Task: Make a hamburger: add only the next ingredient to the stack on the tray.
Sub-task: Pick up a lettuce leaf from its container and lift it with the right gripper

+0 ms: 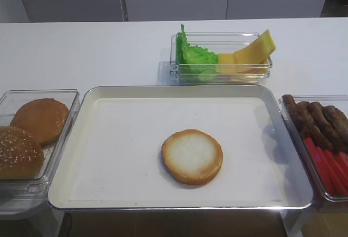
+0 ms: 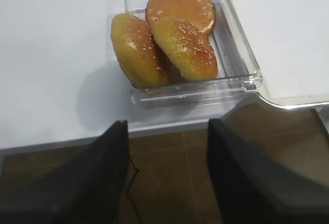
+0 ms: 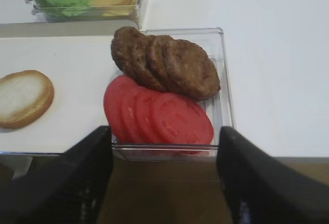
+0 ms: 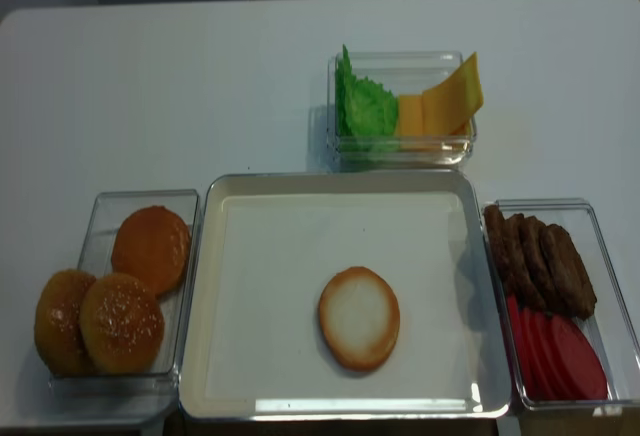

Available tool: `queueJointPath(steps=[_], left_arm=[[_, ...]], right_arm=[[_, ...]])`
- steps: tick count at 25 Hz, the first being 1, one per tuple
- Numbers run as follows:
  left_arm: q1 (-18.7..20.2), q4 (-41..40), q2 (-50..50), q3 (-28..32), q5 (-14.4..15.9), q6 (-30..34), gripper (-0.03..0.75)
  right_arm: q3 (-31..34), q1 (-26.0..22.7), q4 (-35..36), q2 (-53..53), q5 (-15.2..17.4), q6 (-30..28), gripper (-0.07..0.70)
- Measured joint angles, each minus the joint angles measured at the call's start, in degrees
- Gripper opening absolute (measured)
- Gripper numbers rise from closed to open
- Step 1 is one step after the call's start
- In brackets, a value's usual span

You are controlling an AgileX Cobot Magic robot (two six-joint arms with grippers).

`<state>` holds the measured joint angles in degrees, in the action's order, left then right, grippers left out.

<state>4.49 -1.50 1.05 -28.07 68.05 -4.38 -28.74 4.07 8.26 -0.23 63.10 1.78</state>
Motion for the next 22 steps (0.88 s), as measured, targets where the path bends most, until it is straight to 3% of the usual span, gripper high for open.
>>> queueJointPath(steps=[3,6,10,13,16,22], left_arm=[[0.0,0.0,0.0,0.0,0.0,0.0,0.365],[0.0,0.0,0.0,0.0,0.0,0.0,0.365],[0.0,0.0,0.0,0.0,0.0,0.0,0.365],[0.0,0.0,0.0,0.0,0.0,0.0,0.365],[0.0,0.0,0.0,0.0,0.0,0.0,0.365],[0.0,0.0,0.0,0.0,0.0,0.0,0.365]], right_arm=[[-1.6,0.0,0.8,4.7,-0.3,0.1,0.495],[-3.5,0.0,1.6,12.1,-3.4,0.2,0.495],[-6.8,0.0,3.9,22.8,-10.5,0.3,0.495],[-9.7,0.0,7.1,32.4,-17.6,0.0,0.494],[-13.8,0.0,11.9,41.9,-22.7,-4.4,0.495],[-25.1,0.0,23.6,61.2,-25.1,-17.0,0.495]])
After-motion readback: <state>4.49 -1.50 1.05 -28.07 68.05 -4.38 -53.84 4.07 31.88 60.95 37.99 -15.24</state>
